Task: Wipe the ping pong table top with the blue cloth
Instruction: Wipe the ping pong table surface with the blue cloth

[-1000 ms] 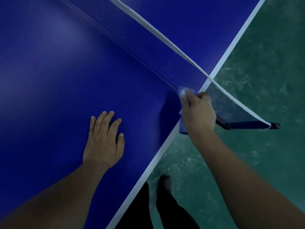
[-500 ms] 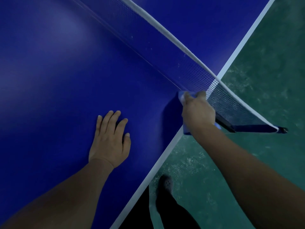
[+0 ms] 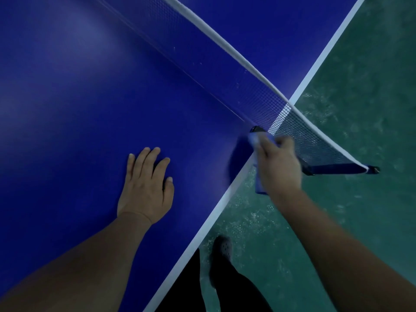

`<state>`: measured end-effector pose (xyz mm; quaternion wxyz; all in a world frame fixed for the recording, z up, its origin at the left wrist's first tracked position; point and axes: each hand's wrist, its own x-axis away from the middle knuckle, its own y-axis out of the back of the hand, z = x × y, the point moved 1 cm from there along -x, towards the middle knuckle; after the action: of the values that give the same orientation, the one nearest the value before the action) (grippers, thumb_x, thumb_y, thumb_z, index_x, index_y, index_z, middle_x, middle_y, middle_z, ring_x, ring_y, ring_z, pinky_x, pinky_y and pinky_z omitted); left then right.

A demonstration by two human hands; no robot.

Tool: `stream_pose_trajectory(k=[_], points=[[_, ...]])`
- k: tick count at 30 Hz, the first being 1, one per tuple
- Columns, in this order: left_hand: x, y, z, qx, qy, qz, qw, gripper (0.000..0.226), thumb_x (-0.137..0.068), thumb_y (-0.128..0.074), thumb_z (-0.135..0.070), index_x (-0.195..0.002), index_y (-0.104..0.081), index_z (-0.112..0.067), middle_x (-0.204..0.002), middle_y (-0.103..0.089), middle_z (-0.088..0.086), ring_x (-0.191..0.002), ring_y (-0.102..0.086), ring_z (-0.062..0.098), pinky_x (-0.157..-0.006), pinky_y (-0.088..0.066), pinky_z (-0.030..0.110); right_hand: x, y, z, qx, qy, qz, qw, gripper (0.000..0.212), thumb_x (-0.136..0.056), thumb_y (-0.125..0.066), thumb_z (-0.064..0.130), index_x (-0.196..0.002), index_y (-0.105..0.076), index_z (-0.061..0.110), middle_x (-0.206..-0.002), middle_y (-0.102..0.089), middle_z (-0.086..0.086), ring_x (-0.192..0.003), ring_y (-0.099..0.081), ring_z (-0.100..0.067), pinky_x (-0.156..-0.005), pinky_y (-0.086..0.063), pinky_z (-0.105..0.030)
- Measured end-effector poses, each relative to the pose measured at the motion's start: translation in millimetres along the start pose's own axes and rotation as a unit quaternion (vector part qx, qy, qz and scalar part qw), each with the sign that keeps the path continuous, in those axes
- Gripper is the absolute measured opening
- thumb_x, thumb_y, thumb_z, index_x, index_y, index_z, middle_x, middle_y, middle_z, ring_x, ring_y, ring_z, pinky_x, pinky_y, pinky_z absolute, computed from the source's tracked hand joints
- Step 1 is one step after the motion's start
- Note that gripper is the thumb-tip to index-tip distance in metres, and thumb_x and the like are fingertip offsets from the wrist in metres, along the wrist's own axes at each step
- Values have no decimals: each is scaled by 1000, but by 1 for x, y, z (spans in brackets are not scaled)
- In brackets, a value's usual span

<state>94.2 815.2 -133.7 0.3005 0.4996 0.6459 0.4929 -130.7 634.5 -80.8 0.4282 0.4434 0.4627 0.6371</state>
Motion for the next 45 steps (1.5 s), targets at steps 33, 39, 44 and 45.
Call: stream_pose_trajectory(k=[33,39,44,45], points=[[2,0,0,31,17,-23,999,54,-98,-28,-34,-139,-49,-4,-153,-37,15,-148,-22,28,-124,-6,50,-46,-62,87,-137,131,-37,981,48,-105,-34,14,-152,-36,5,-162,-23,-18,-151,-15,-32,-124,-12,-42],[2,1,1,26,21,-18,999,55,-98,-27,-34,-138,-49,-3,-153,-37,15,-148,-23,29,-124,-4,49,-7,-63,39,-99,199,-59,973,41,-100,-49,4,-140,-55,9,-154,-40,-21,-146,-29,-41,-117,-30,-51],[2,2,0,27,25,-12,999,55,-98,-28,-35,-138,-51,-5,-152,-38,15,-148,-23,29,-123,-5,51,-16,-51,9,-48,185,-45,981,38,-101,-49,1,-139,-53,1,-156,-37,-21,-150,-20,-40,-119,-23,-45],[2,3,1,27,24,-13,999,55,-98,-28,-36,-138,-51,-5,-152,-38,15,-148,-23,29,-123,-6,52,-23,-52,21,-54,188,-45,980,41,-100,-48,-2,-141,-51,0,-156,-36,-23,-149,-20,-41,-119,-25,-48]])
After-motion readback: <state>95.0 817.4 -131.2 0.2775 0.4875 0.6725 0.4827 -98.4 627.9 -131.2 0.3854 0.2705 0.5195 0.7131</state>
